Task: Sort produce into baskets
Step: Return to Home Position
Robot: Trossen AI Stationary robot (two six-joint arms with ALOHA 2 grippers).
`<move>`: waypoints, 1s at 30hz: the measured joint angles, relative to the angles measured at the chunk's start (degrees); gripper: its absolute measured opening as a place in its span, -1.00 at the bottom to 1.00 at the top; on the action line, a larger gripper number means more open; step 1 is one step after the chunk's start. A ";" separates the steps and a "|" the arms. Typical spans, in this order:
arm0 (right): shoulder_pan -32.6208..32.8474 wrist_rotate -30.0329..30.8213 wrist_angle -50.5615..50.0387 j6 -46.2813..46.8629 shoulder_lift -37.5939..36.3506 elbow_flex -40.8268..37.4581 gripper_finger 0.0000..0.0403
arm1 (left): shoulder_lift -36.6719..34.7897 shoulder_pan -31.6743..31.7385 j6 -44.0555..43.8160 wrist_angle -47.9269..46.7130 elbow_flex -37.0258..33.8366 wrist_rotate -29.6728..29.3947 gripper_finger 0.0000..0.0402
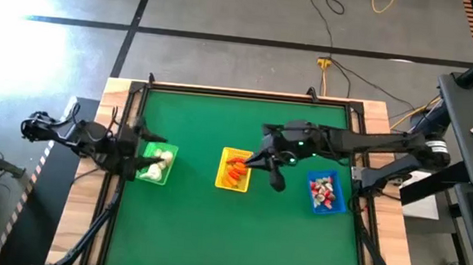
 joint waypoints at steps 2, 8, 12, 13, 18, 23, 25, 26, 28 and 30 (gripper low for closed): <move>-0.08 0.26 0.31 -0.19 -2.58 -2.39 -0.81 | -1.44 -0.01 2.05 3.51 -2.39 4.04 0.39; -0.19 0.66 0.51 -2.18 -14.07 -11.76 -0.81 | -4.86 0.05 2.72 3.70 -7.00 5.57 0.39; -0.32 3.26 2.50 -0.83 -22.56 -19.10 -0.81 | -7.33 0.05 3.19 2.90 -8.20 5.60 0.39; -0.24 3.28 4.24 -0.85 -24.64 -21.08 -0.81 | -8.06 0.05 3.19 2.95 -8.32 5.61 0.39; 1.38 -1.35 11.90 -2.42 -33.46 -29.38 -0.81 | -11.45 0.05 3.96 2.61 -8.70 5.60 0.39; 1.31 -6.15 17.07 1.62 -41.90 -38.44 -0.81 | -11.11 0.10 4.72 1.93 -10.26 5.68 0.39; 1.33 -6.25 18.91 2.95 -45.12 -42.43 -0.81 | -11.39 0.12 3.63 2.00 -11.65 7.49 0.39; 1.34 -6.08 20.23 3.37 -46.64 -44.53 -0.81 | -11.38 0.10 3.61 3.11 -12.35 9.07 0.39; 1.32 -5.17 25.08 3.34 -49.73 -49.05 -0.81 | -11.39 0.14 3.93 7.93 -14.71 13.43 0.39; 1.31 -5.13 32.60 2.75 -52.86 -53.88 -0.81 | -11.12 0.56 4.68 15.46 -18.27 16.99 0.39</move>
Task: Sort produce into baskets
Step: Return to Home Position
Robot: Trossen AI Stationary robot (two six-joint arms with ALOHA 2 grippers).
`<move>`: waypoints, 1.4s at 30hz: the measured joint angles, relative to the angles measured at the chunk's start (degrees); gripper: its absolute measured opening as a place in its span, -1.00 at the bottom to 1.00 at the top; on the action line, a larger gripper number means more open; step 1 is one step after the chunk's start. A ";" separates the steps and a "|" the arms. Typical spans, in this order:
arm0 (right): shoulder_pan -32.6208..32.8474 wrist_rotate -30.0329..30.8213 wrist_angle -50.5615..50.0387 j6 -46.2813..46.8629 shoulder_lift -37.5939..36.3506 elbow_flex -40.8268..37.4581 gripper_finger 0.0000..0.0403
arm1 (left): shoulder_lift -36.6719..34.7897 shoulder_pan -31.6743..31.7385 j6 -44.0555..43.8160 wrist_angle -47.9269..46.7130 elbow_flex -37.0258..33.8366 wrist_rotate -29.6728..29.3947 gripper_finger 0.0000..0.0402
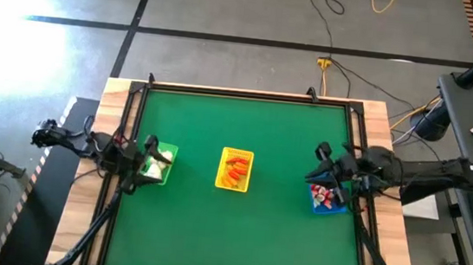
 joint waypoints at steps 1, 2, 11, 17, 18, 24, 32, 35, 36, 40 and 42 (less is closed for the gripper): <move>0.00 -0.02 3.33 -0.28 -1.64 -2.22 -0.81 | 0.25 0.53 0.07 4.74 -2.17 0.95 0.39; 0.00 -0.06 5.63 -0.30 -3.51 -4.42 -0.81 | 0.72 1.05 -0.14 9.80 -4.44 1.03 0.39; -0.12 0.20 3.87 1.63 -18.38 -13.35 -0.81 | 7.38 10.52 2.54 18.33 -5.36 3.05 0.39; -0.13 2.05 -0.44 -3.24 -22.94 -13.39 -0.81 | 10.96 16.69 2.86 21.13 -5.05 5.50 0.39; -0.13 3.49 -0.51 -3.28 -22.50 -13.39 -0.81 | 11.46 16.70 2.87 19.92 -5.39 5.49 0.39; -0.15 8.60 -4.32 -6.92 -20.17 -13.39 -0.81 | 14.62 16.70 -2.11 6.16 -5.38 5.57 0.39; -0.15 10.02 -15.68 -3.16 -15.91 -13.40 -0.81 | 19.48 16.70 -2.78 5.10 -4.14 4.54 0.39; -0.13 10.01 -17.88 0.86 -13.84 -13.42 -0.81 | 20.33 16.70 -2.76 5.41 -3.72 4.50 0.39; -0.13 10.02 -18.05 1.06 -13.21 -13.42 -0.81 | 20.55 16.70 -2.77 5.13 -3.66 4.50 0.39; -0.13 9.96 -17.81 -4.17 -10.88 -13.42 -0.81 | 21.09 16.70 -2.76 5.21 -3.16 4.50 0.39; -0.13 9.94 -17.95 -7.27 -10.07 -13.39 -0.81 | 21.19 16.70 -2.76 5.45 -2.99 4.50 0.39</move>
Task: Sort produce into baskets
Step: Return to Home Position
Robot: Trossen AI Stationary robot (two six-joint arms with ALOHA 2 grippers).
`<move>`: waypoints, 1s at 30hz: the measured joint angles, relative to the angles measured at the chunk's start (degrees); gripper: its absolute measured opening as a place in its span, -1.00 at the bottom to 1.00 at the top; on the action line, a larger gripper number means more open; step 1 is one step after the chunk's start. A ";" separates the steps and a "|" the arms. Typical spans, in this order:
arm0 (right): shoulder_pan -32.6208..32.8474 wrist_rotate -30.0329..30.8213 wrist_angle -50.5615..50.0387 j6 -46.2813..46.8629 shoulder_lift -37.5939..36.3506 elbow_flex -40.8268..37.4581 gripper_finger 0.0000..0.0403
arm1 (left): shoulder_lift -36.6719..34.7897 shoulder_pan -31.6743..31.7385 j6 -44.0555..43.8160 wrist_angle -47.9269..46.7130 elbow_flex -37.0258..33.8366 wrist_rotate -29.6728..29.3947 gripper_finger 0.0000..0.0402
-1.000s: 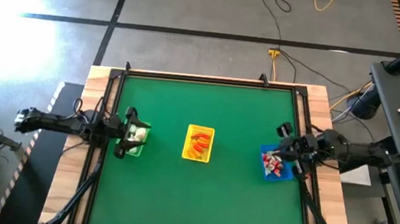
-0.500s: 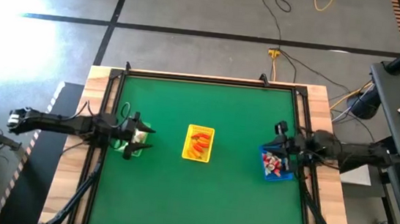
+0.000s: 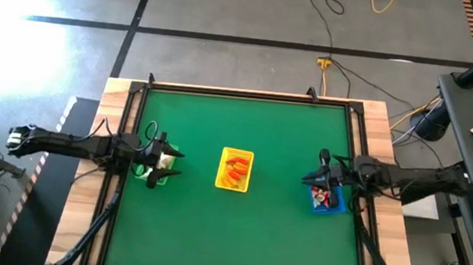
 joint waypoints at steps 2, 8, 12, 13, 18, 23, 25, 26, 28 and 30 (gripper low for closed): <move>0.00 -0.04 0.02 -1.59 0.67 0.02 -0.81 | 0.00 0.00 0.00 -0.07 0.00 0.00 0.39; 0.00 -0.01 -0.04 -0.96 1.37 0.04 -0.81 | 0.00 0.00 -0.02 -0.11 0.00 0.00 0.39; 0.00 -0.02 -0.04 1.53 1.33 0.04 -0.81 | -0.02 0.00 0.00 -0.11 0.00 0.00 0.39; 0.00 -0.02 -0.02 1.97 1.34 0.04 -0.81 | -0.02 0.00 -0.01 -0.11 0.00 0.00 0.39; 0.00 -0.02 -0.02 3.07 1.35 0.04 -0.81 | -0.02 0.00 0.00 -0.13 0.00 0.00 0.39; 0.00 -0.02 -0.03 3.07 1.35 0.04 -0.81 | -0.02 0.00 -0.02 -0.14 0.00 0.00 0.39; 0.00 -0.02 -0.02 3.07 1.35 0.04 -0.81 | -0.02 0.00 0.00 -0.15 0.00 0.00 0.39; 0.00 -0.02 -0.02 3.07 1.35 0.04 -0.81 | -0.02 0.00 0.00 -0.15 0.00 0.02 0.39; -0.02 0.05 -0.51 3.05 -0.04 0.04 -0.81 | -0.04 0.00 -0.01 -0.15 0.00 0.00 0.39; -0.02 0.20 -0.70 3.05 -3.79 0.07 -0.81 | -0.04 0.00 -0.01 -0.15 0.00 0.00 0.39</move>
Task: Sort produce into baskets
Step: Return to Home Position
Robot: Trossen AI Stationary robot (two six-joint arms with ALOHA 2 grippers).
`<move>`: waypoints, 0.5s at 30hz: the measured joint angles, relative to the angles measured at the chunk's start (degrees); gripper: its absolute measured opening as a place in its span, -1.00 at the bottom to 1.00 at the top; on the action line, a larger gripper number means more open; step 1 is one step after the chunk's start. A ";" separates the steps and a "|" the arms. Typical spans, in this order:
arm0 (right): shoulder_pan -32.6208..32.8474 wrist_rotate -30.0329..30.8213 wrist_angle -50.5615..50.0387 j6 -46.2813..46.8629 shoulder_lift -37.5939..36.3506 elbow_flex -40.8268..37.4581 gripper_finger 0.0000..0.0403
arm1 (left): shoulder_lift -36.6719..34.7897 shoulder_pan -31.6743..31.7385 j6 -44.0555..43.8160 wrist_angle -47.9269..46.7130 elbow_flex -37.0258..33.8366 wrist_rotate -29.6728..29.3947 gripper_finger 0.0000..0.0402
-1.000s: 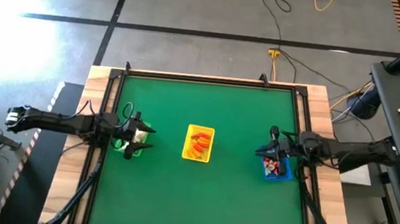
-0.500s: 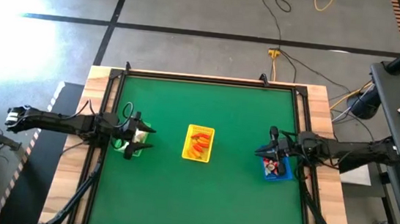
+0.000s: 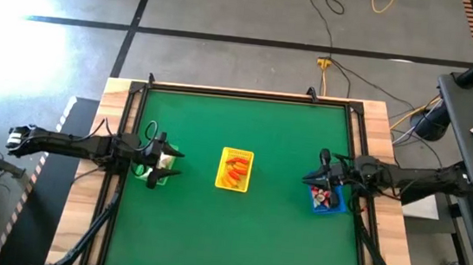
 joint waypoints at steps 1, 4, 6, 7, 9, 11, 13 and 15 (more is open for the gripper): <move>0.00 -0.05 0.15 0.00 -1.24 0.00 -0.81 | 0.03 -0.01 0.00 0.00 0.00 0.00 0.39; 0.00 -0.16 0.05 -0.01 -4.10 0.35 -0.81 | 0.07 -0.04 -0.01 -0.02 0.00 0.00 0.39; 0.00 -0.24 0.34 -0.02 -5.06 0.81 -0.81 | 0.09 -0.04 0.01 -0.02 0.00 0.00 0.39; 0.00 -0.24 0.21 -0.02 -5.47 0.85 -0.81 | 0.09 -0.04 0.01 -0.04 0.00 0.00 0.39; 0.00 -0.25 0.01 -0.02 -5.79 0.83 -0.81 | 0.09 -0.04 0.01 -0.03 0.00 0.00 0.39; 0.00 -0.26 0.08 -0.02 -5.81 0.84 -0.81 | 0.11 -0.04 0.01 -0.04 0.00 0.00 0.39; 0.00 -0.24 0.03 -0.02 -5.79 0.85 -0.81 | 0.09 -0.04 0.01 -0.03 0.00 0.00 0.39; 0.00 -0.24 0.05 -0.02 -5.77 0.85 -0.81 | 0.09 -0.02 0.01 -0.04 0.00 0.00 0.39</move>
